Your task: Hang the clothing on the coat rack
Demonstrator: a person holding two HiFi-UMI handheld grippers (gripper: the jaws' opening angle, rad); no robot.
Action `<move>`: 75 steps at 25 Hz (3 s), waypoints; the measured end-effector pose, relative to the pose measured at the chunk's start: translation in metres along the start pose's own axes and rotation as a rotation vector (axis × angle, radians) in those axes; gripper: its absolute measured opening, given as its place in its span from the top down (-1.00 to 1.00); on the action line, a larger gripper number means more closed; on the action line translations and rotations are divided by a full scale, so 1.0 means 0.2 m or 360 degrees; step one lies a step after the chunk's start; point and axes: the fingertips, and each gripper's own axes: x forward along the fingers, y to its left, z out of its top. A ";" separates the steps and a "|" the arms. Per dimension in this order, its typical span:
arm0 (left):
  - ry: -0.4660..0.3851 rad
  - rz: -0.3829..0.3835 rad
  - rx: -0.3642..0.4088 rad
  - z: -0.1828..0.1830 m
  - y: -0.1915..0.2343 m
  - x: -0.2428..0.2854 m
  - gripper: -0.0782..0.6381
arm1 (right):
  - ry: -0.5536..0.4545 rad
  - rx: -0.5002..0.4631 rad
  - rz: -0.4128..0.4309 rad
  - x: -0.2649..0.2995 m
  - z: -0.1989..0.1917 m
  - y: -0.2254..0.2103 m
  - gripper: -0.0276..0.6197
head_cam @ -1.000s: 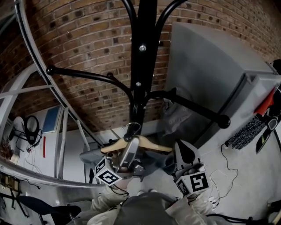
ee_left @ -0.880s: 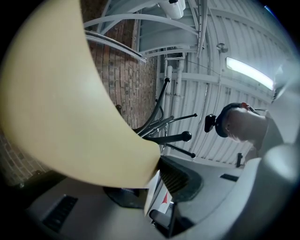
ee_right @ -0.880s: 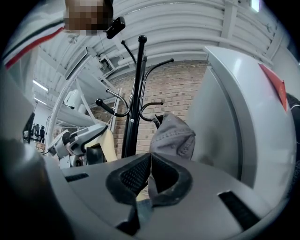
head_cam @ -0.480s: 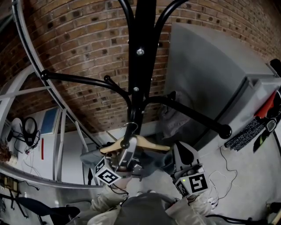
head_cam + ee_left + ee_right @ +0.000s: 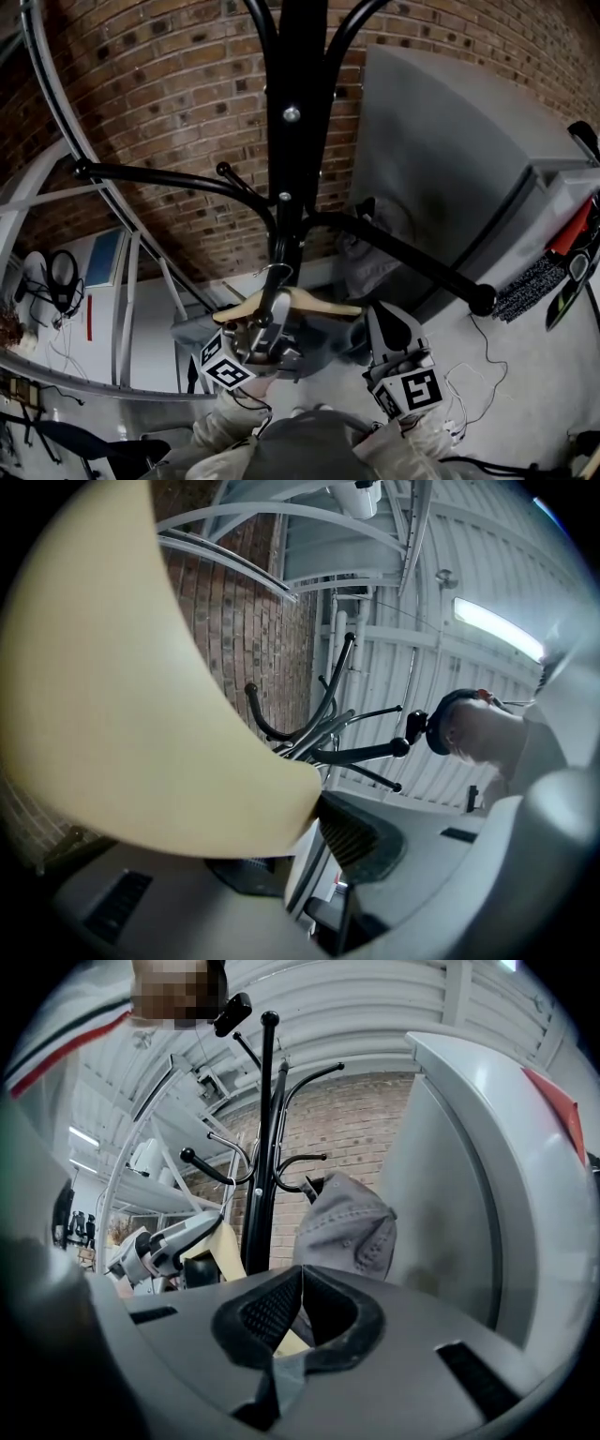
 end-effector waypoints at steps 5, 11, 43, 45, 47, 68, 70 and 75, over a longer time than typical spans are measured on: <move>0.0019 -0.0036 -0.0011 -0.01 0.01 0.00 0.48 | 0.0008 0.0028 0.0030 0.01 -0.02 0.01 0.84; 0.0032 -0.0032 -0.0034 -0.03 0.01 -0.01 0.44 | 0.0026 0.0054 0.0050 0.01 -0.04 0.02 0.84; 0.0426 0.0502 0.0437 -0.24 0.05 -0.40 0.58 | 0.0038 0.0111 0.0211 0.00 -0.11 0.26 0.84; 0.0433 0.0555 0.0531 -0.23 0.05 -0.43 0.63 | 0.0036 0.0126 0.0238 0.01 -0.11 0.28 0.84; 0.0431 0.0608 0.0623 -0.20 0.04 -0.45 0.69 | 0.0017 0.0146 0.0265 0.02 -0.10 0.31 0.84; 0.0644 0.0961 0.1355 -0.05 -0.04 -0.49 0.76 | 0.0067 0.0237 0.0437 0.04 -0.15 0.41 0.84; 0.0662 0.0983 0.1371 -0.04 -0.04 -0.49 0.76 | 0.0073 0.0241 0.0441 0.04 -0.16 0.41 0.84; 0.0645 0.0994 0.1352 -0.03 -0.05 -0.48 0.76 | 0.0062 0.0212 0.0448 0.05 -0.16 0.41 0.84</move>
